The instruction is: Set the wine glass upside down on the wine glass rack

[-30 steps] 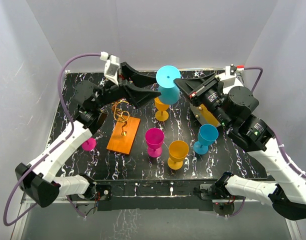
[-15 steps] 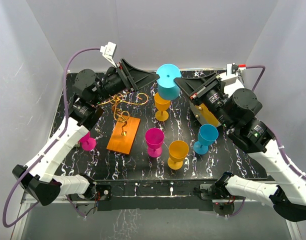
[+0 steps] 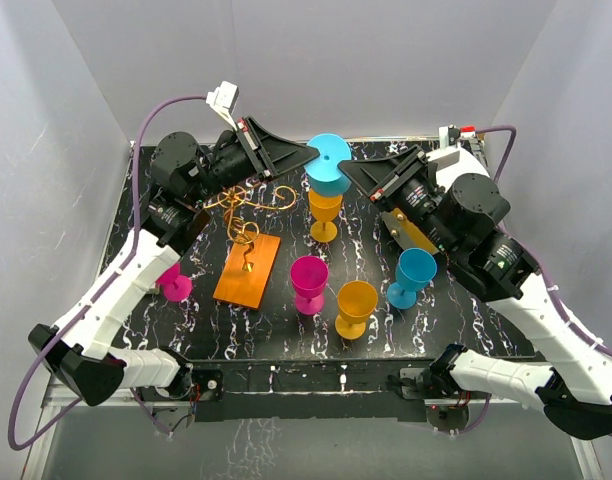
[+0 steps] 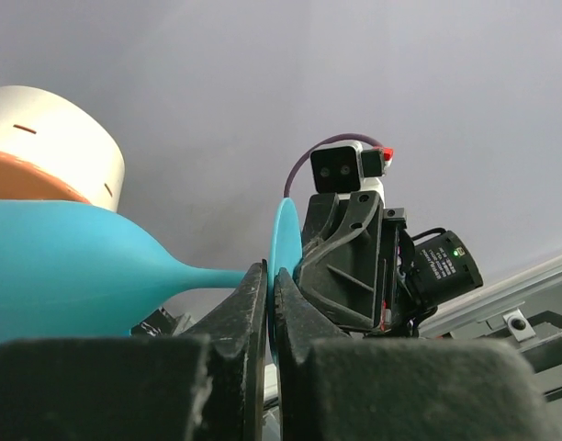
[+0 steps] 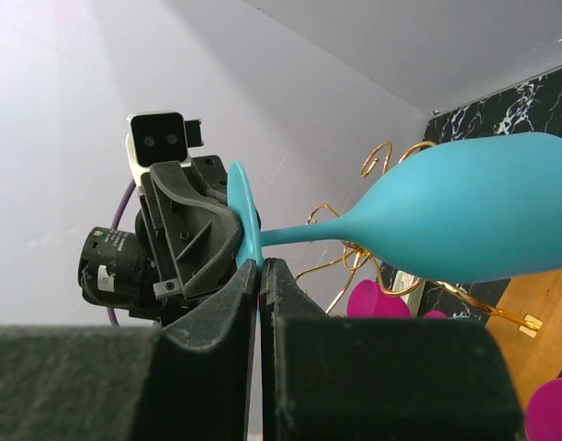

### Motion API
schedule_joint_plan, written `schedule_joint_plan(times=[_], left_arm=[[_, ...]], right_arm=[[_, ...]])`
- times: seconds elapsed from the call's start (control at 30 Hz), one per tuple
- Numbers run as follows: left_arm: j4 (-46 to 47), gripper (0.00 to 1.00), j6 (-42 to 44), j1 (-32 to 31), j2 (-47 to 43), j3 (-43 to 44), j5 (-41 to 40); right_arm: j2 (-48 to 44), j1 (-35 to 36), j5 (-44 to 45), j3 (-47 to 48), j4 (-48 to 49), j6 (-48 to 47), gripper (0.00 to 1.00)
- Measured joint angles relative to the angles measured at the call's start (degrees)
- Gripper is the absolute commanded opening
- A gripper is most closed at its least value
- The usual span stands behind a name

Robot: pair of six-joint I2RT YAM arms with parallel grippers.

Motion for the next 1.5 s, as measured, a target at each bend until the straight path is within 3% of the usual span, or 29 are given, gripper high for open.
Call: schedule_joint_plan(times=[0.2, 0.43, 0.67, 1.2, 1.5], left_arm=[[-0.3, 0.00, -1.1, 0.0, 0.5, 0.9, 0.2], [-7.8, 0.00, -1.0, 0.1, 7.8, 13.4, 0.0], [-12.6, 0.00, -1.5, 3.6, 14.4, 21.2, 0.5], [-14.2, 0.00, -4.5, 24.9, 19.0, 21.3, 3.0], [-18.3, 0.00, -2.3, 34.1, 14.5, 11.5, 0.2]], right_arm=[[0.0, 0.0, 0.1, 0.0, 0.1, -0.2, 0.39], [-2.9, 0.0, 3.1, -1.6, 0.2, -1.4, 0.56], [-8.8, 0.0, 6.1, -4.7, 0.4, -4.9, 0.59], [-12.9, 0.0, 5.2, -10.4, 1.6, -8.9, 0.59], [-12.5, 0.0, 4.7, -11.2, 1.5, -8.1, 0.59]])
